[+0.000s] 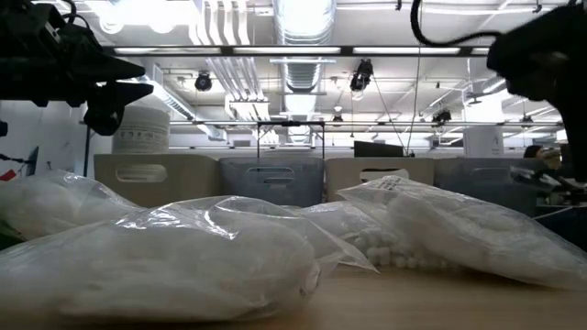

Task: Pick & Place Travel size toiletries
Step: Put the top right blue razor into the right black bin

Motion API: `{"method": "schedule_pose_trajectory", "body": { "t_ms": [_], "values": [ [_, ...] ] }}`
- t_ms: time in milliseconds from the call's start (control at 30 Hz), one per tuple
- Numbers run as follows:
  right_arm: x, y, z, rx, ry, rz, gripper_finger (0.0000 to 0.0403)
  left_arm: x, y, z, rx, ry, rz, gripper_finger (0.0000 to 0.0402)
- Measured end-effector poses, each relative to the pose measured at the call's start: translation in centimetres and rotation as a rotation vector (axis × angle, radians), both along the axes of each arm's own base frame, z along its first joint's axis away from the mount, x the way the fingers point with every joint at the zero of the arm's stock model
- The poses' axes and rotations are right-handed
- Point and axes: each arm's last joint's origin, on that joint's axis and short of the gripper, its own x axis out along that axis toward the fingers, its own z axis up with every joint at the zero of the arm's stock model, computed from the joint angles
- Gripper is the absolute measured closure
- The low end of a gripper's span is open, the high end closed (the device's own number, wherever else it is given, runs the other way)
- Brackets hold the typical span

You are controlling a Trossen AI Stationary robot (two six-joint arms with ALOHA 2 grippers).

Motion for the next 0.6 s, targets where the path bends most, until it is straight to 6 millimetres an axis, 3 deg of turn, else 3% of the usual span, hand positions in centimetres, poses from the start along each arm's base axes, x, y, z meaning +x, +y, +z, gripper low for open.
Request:
{"method": "schedule_pose_trajectory", "body": {
  "t_ms": [333, 467, 600],
  "values": [
    [1.0, 0.5, 6.8, -0.107, -0.130, 0.105, 0.0373, 0.0, 0.0, 0.0, 0.000, 0.000, 0.000, 0.0241],
    [0.1, -0.5, 9.7, -0.194, -0.179, 0.070, 0.0373, 0.0, 0.0, 0.0, 0.000, 0.000, 0.000, 0.0241],
    [-1.3, -1.8, 11.4, -0.257, -0.192, 0.006, 0.0373, 0.0, 0.0, 0.0, 0.000, 0.000, 0.000, 0.0241]
  ]
}}
